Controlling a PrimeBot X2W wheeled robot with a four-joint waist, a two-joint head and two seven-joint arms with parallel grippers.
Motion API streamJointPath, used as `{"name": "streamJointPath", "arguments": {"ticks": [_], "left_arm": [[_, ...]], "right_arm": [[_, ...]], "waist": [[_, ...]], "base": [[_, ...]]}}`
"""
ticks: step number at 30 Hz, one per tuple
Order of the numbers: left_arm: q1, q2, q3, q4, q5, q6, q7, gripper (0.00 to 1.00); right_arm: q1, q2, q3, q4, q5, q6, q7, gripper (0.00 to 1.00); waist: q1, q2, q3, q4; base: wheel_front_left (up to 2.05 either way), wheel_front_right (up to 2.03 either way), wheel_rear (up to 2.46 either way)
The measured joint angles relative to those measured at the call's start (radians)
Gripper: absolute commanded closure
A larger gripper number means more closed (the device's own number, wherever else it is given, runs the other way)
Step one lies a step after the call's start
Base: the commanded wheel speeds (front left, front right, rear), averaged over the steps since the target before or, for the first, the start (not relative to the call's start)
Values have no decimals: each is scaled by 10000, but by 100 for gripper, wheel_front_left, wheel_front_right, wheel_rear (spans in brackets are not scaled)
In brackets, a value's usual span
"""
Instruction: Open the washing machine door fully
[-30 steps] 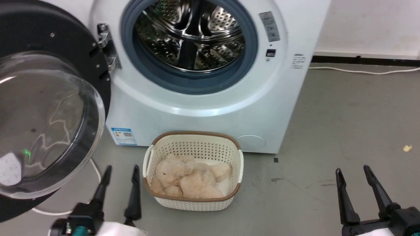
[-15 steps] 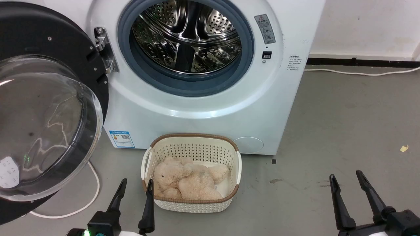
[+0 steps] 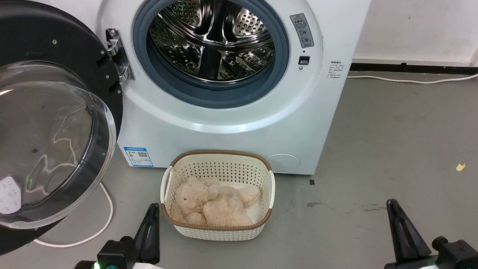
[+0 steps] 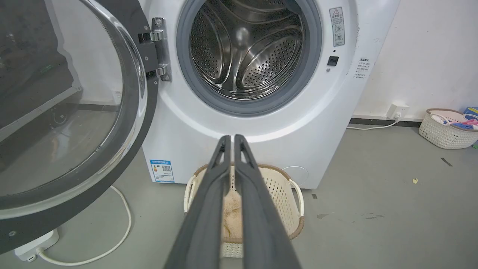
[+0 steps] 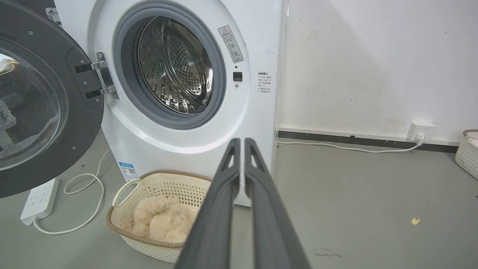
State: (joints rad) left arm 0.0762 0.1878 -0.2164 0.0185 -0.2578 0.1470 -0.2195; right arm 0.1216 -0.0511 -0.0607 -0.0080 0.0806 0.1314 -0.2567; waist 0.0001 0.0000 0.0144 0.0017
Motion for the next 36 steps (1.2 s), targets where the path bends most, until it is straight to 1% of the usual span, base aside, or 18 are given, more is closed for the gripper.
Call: {"name": "streamJointPath", "arguments": {"ticks": [36], "left_arm": [[-90, -359, 571, -19, 640, -374, 608, 100]], "right_arm": [[-188, 0, 153, 6, -144, 0, 708, 100]], "waist": [[0, 0, -41, -5]], "base": [[0, 0, 0]]}}
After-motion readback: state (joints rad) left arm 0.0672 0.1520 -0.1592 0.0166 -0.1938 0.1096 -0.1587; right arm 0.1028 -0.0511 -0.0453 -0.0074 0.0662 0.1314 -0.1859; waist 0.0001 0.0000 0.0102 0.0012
